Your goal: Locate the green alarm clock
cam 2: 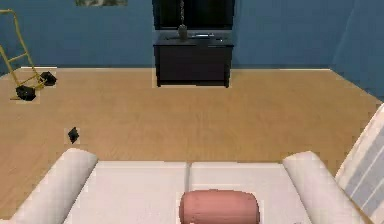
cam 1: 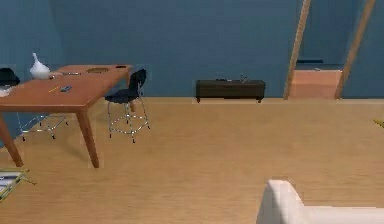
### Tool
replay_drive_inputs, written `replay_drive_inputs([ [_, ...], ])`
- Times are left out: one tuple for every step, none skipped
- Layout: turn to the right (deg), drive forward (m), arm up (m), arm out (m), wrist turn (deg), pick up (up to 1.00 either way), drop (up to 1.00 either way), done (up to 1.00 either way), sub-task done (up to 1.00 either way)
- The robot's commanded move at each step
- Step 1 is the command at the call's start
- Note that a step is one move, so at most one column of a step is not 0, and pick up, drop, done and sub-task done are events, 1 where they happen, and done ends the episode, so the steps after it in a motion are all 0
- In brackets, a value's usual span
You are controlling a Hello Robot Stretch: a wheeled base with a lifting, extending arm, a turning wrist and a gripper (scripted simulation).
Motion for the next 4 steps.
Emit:
replay_drive_inputs([
  [0.0,1.00,0.00,0.00,0.0,0.00,0.00,0.00,0.00],
  [42.0,0.00,0.00,0.00,0.0,0.00,0.00,0.00,0.00],
  [0.0,1.00,0.00,0.00,0.0,0.00,0.00,0.00,0.00],
  [0.0,1.00,0.00,0.00,0.0,0.00,0.00,0.00,0.00],
])
